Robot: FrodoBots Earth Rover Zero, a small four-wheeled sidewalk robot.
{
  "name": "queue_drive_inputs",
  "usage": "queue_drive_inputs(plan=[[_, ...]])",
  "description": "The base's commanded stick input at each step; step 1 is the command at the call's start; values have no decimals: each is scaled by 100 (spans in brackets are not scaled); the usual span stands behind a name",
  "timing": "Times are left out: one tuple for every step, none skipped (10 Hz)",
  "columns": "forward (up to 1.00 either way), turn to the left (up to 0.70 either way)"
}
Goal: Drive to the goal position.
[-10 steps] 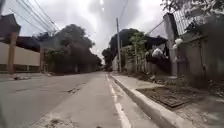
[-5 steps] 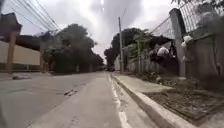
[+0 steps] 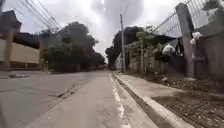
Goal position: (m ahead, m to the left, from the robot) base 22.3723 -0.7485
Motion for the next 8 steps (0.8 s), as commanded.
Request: queue_drive_inputs(plan=[[70,0],[70,0],[70,0],[70,0],[70,-5],[70,-19],[70,-35],[70,-16]])
